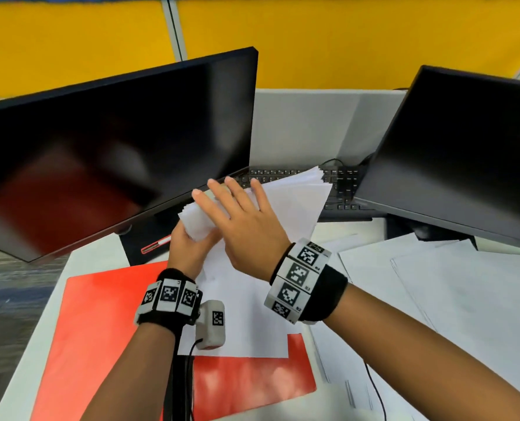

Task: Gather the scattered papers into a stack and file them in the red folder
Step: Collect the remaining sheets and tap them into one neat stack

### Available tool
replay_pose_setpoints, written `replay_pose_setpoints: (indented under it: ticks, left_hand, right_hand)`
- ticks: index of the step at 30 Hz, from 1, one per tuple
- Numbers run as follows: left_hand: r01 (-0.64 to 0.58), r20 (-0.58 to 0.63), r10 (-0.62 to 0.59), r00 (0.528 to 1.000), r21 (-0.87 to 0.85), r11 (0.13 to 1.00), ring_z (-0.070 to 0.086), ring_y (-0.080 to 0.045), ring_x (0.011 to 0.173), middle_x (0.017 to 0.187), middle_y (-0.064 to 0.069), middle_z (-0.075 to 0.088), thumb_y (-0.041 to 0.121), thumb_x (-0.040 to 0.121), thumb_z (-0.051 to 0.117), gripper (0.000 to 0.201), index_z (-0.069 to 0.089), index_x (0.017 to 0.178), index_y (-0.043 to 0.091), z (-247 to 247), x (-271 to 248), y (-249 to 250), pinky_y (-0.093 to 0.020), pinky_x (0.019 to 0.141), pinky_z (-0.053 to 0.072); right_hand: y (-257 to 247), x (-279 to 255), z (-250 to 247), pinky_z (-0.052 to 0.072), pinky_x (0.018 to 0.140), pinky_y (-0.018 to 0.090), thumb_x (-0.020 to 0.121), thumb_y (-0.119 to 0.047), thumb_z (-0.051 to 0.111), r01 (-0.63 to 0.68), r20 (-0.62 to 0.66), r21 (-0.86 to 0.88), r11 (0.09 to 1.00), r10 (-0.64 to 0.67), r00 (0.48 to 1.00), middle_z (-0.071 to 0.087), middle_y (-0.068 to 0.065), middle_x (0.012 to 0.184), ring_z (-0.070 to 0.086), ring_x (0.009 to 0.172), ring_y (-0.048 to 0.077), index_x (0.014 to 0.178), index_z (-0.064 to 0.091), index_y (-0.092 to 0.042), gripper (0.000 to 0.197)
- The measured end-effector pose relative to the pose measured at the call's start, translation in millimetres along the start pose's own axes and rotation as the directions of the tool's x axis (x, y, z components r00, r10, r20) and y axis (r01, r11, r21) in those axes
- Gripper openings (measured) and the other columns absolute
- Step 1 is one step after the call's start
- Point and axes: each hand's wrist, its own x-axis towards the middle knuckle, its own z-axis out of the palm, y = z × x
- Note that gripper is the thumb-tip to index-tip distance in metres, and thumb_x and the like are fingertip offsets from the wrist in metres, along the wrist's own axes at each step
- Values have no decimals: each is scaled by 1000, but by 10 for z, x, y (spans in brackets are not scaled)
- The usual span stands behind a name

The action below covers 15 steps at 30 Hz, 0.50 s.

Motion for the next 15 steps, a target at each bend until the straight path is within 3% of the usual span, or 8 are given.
replay_pose_setpoints:
  ticks: [5, 8, 10, 12, 13, 14, 15]
  left_hand:
    - [15, -2, -15, 1000, -5, 1000, 70, -11, 90, 91, 7, 75, -2, 79, 69, 32, 66, 99, 23, 1, 6, 1, -29, 79, 56]
    - [65, -50, -66, 997, -31, 997, 71, -8, 84, 86, 9, 76, 1, 74, 74, 29, 68, 94, 21, -48, 34, -44, -31, 77, 53]
    - [73, -65, -75, 995, -33, 997, 71, -9, 83, 86, 9, 76, -2, 76, 72, 29, 68, 95, 19, -81, 26, -56, -27, 76, 53]
    - [76, -64, -79, 995, -38, 996, 71, -9, 83, 87, 7, 75, -4, 78, 69, 29, 67, 97, 18, -109, 9, -55, -22, 72, 54]
    - [80, -65, -82, 994, -45, 996, 71, -8, 83, 89, 5, 74, -4, 78, 68, 29, 67, 98, 17, -122, 6, -55, -21, 71, 54]
    - [84, -66, -88, 994, -51, 995, 70, -8, 83, 92, 4, 73, -3, 79, 68, 29, 66, 99, 17, -135, 3, -55, -21, 71, 54]
    - [89, -63, -93, 994, -59, 994, 70, -8, 83, 93, 2, 73, -3, 78, 69, 29, 65, 100, 16, -133, 3, -51, -21, 71, 54]
  right_hand:
    - [4, 56, 10, 17, 113, 57, 70, -8, 66, -11, -21, 27, 1000, 11, 1000, 38, 5, 150, 33, 139, 31, 147, 27, -30, 89]
    - [255, 64, -94, 10, 114, 56, 69, -17, 64, -189, -47, 73, 979, 193, 980, 32, 3, 153, 27, 143, 26, 148, 24, -27, 89]
    - [558, 8, -158, 7, 114, 56, 65, -22, 61, -384, -45, 127, 915, 392, 919, 29, 3, 153, 24, 144, 23, 148, 22, -23, 92]
    - [901, -107, -97, 10, 116, 53, 58, -21, 57, -570, -69, 341, 747, 625, 778, 35, 2, 146, 31, 139, 20, 145, 26, -19, 92]
    - [1045, -179, -29, 15, 117, 51, 58, -19, 55, -596, -35, 528, 605, 717, 696, 39, 2, 143, 35, 135, 19, 144, 27, -16, 90]
    - [1137, -240, 56, 23, 116, 49, 58, -15, 53, -561, 60, 712, 422, 759, 648, 42, 3, 140, 40, 131, 20, 143, 28, -13, 88]
    - [1176, -288, 135, 32, 112, 46, 59, -9, 52, -500, 184, 836, 227, 742, 645, 46, 4, 135, 45, 126, 20, 141, 30, -10, 85]
